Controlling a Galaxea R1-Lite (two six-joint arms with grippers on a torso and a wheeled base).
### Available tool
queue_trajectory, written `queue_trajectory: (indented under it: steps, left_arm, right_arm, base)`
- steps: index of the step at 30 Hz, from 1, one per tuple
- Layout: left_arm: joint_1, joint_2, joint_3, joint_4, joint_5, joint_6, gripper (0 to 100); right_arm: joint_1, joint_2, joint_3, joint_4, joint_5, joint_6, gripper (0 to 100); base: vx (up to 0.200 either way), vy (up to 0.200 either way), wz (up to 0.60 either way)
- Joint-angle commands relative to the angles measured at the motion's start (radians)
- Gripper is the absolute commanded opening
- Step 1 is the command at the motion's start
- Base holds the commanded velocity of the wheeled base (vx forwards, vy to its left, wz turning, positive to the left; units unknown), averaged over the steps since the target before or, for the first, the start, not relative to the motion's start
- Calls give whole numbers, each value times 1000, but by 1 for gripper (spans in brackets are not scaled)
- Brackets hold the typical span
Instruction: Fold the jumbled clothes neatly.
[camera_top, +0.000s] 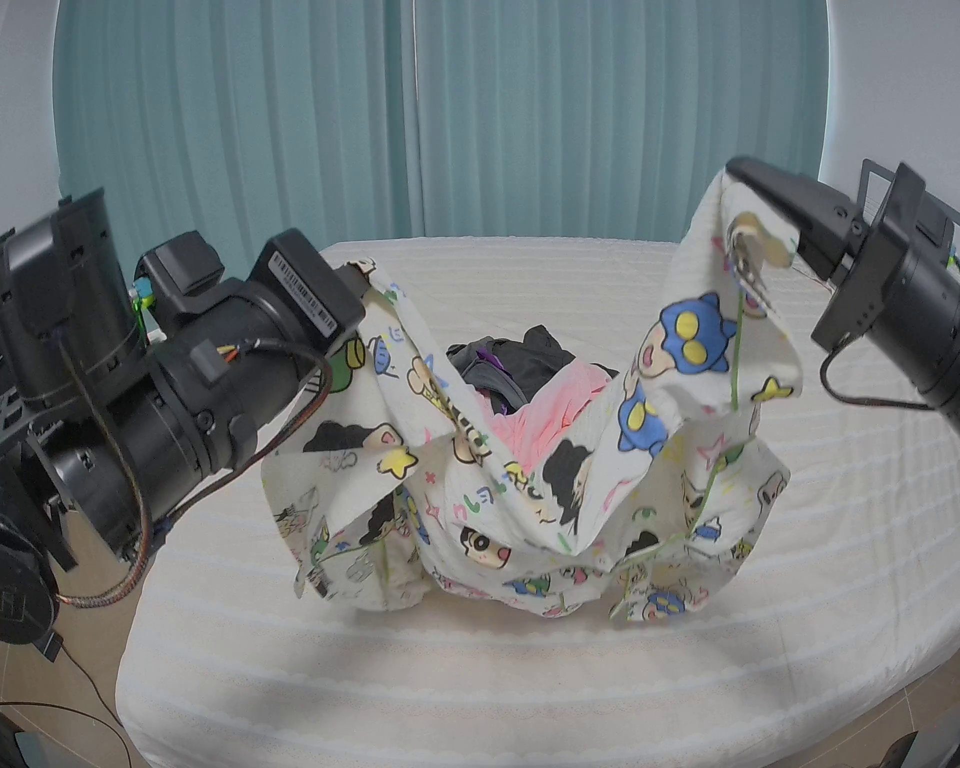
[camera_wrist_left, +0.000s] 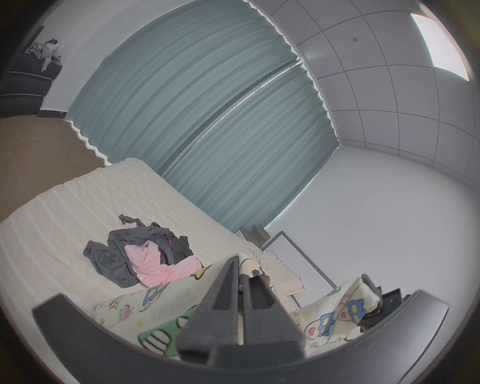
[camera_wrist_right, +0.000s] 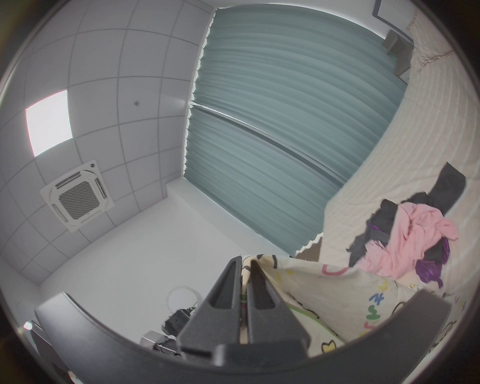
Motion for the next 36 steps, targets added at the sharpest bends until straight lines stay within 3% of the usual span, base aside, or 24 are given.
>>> queue_trajectory:
  steps: [1, 3, 6, 12, 22, 36]
  left_arm:
    - [-6, 52, 117, -20, -3, -59, 0]
    - [-6, 52, 117, -20, -3, -59, 0]
    - [-9, 178, 159, -56, -3, -145, 0]
    - [-25, 218, 191, -77, -18, -176, 0]
    - [-32, 212, 223, -77, -56, -189, 0]
    - [-60, 198, 249, -79, -56, -200, 0]
  right_arm:
    - [1, 88, 174, -12, 5, 11, 0]
    - [1, 88, 174, -12, 5, 11, 0]
    - [8, 185, 234, -12, 5, 50, 0]
    - [15, 241, 278, -89, 7, 139, 0]
    - [8, 231, 393, -278, 2, 135, 0]
    - [-22, 221, 447, -315, 18, 145, 0]
  base:
    - [0, 0, 0]
    - [0, 0, 0]
    - [0, 0, 0]
    - [0, 0, 0]
    - [0, 0, 0]
    - [-129, 0, 0]
